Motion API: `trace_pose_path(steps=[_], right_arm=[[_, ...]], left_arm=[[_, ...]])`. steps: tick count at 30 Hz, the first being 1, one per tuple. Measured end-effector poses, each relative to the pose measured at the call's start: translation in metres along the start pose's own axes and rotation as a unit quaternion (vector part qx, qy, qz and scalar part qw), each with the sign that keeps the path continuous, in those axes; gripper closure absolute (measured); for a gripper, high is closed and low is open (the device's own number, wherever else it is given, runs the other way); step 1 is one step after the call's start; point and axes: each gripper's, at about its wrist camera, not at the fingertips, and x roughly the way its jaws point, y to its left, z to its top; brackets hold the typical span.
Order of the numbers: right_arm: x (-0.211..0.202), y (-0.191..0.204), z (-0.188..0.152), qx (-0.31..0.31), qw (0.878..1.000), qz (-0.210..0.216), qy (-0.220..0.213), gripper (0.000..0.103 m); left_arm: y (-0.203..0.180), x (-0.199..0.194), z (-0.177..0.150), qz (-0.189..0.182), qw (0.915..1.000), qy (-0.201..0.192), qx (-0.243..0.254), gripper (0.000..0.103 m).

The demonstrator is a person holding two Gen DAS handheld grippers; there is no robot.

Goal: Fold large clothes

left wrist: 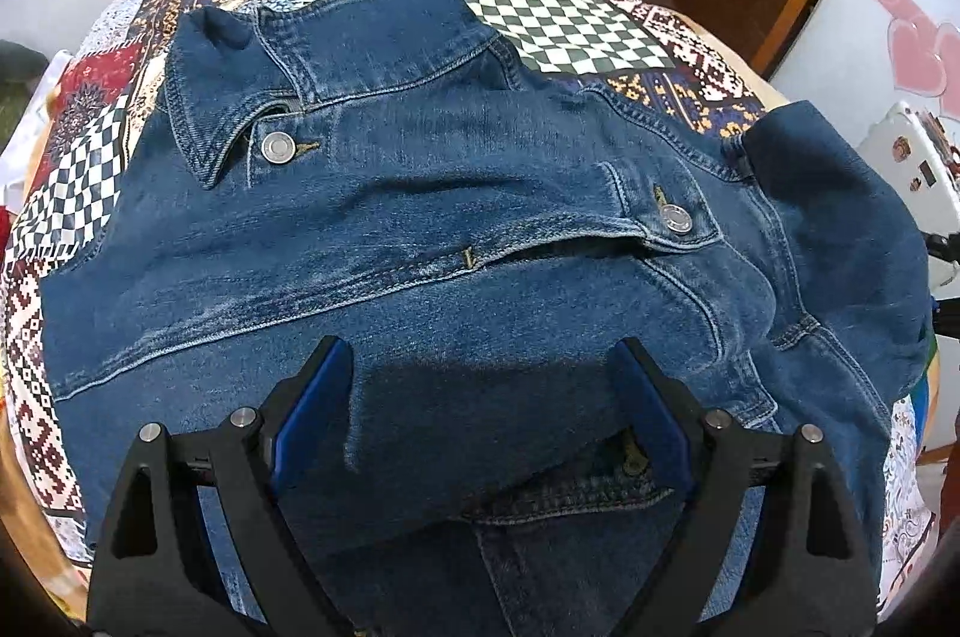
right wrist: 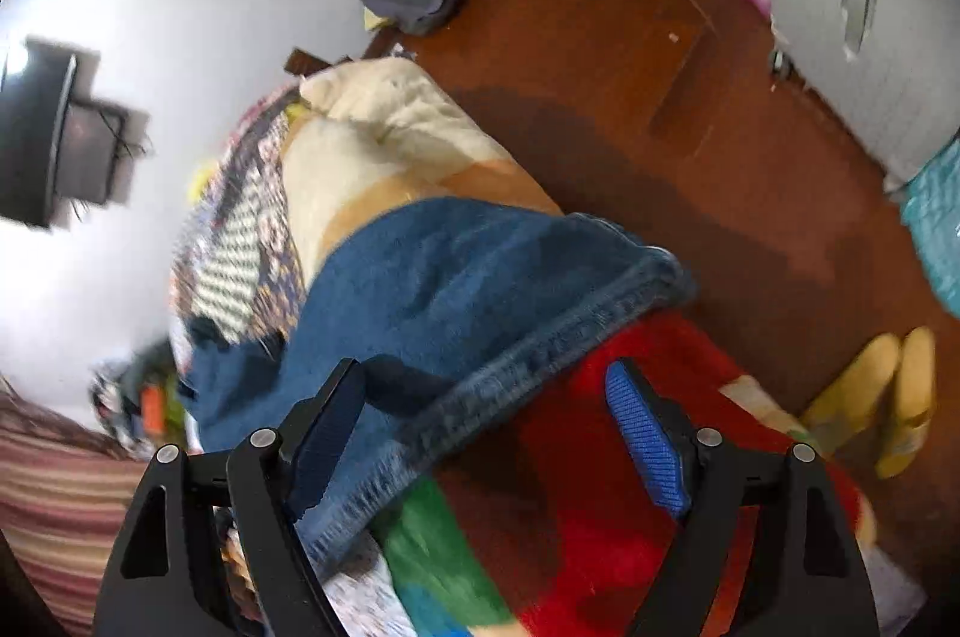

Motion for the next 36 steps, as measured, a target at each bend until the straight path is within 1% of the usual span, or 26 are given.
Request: trace_pose_path(steps=[2,3,4,6,7,8,9,10,12,14,16,18,19,21,24,27,29,31,32,33,35,36], right_arm=[[0.008,-0.005,0.006,0.023,1.000,0.016,0.001,0.030],[0.013,-0.006,0.009,0.030,0.999,0.019,0.002,0.038],[0.018,-0.007,0.012,0.032,0.999,0.018,0.004,0.042],[0.027,-0.005,0.017,0.035,0.999,0.016,0.003,0.058],[0.029,-0.004,0.019,0.034,0.999,0.013,0.000,0.068],[0.030,0.001,0.022,0.029,1.000,0.009,-0.004,0.072],[0.030,0.005,0.024,0.023,1.000,0.005,-0.006,0.080],[0.029,0.011,0.024,0.014,1.000,-0.001,-0.011,0.084],[0.018,0.032,0.023,-0.023,0.999,-0.017,-0.034,0.088],[0.000,0.057,0.020,-0.065,0.996,-0.020,-0.065,0.090],[-0.025,0.093,0.014,-0.118,0.988,-0.013,-0.102,0.091],[-0.047,0.126,0.007,-0.159,0.979,0.000,-0.129,0.091],[-0.057,0.139,0.004,-0.176,0.976,0.008,-0.132,0.091],[-0.079,0.175,-0.005,-0.212,0.965,0.037,-0.151,0.091],[-0.099,0.226,-0.023,-0.257,0.949,0.078,-0.163,0.091],[-0.101,0.276,-0.049,-0.302,0.933,0.120,-0.153,0.091],[-0.092,0.304,-0.069,-0.329,0.925,0.133,-0.139,0.091],[-0.070,0.333,-0.095,-0.360,0.916,0.133,-0.119,0.091],[-0.061,0.339,-0.105,-0.369,0.913,0.129,-0.113,0.091],[-0.043,0.348,-0.117,-0.378,0.912,0.126,-0.095,0.091],[-0.008,0.360,-0.136,-0.384,0.914,0.126,-0.048,0.091],[0.015,0.363,-0.145,-0.385,0.915,0.119,-0.023,0.091]], left_arm=[[0.001,-0.002,-0.001,-0.004,1.0000,-0.001,-0.004,0.015],[0.002,-0.002,-0.001,-0.006,1.0000,0.000,-0.005,0.015],[0.002,-0.003,-0.002,-0.006,1.0000,0.000,-0.005,0.015],[0.002,-0.005,-0.002,-0.006,1.0000,-0.002,-0.006,0.015],[0.002,-0.006,-0.003,-0.006,0.9999,-0.004,-0.008,0.015],[0.002,-0.007,-0.004,-0.007,0.9999,-0.005,-0.009,0.015],[0.002,-0.008,-0.004,-0.008,0.9999,-0.006,-0.011,0.015],[0.003,-0.012,-0.006,-0.010,0.9998,-0.008,-0.013,0.015],[0.005,-0.020,-0.007,-0.012,0.9997,-0.015,-0.014,0.015],[0.008,-0.030,-0.010,-0.009,0.9995,-0.027,-0.014,0.015],[0.013,-0.041,-0.012,-0.007,0.9991,-0.038,-0.016,0.015],[0.018,-0.051,-0.014,-0.009,0.9985,-0.048,-0.023,0.015],[0.020,-0.055,-0.014,-0.011,0.9982,-0.053,-0.026,0.015],[0.026,-0.066,-0.017,-0.013,0.9972,-0.066,-0.033,0.015],[0.034,-0.082,-0.023,-0.016,0.9955,-0.083,-0.043,0.015],[0.042,-0.097,-0.028,-0.017,0.9938,-0.098,-0.049,0.015],[0.048,-0.106,-0.033,-0.015,0.9926,-0.108,-0.053,0.015],[0.055,-0.117,-0.039,-0.012,0.9914,-0.118,-0.057,0.015],[0.059,-0.123,-0.044,-0.009,0.9906,-0.123,-0.059,0.015],[0.063,-0.127,-0.047,-0.007,0.9900,-0.127,-0.061,0.014],[0.071,-0.137,-0.057,-0.001,0.9887,-0.134,-0.067,0.014],[0.075,-0.140,-0.061,0.003,0.9882,-0.137,-0.069,0.014]])
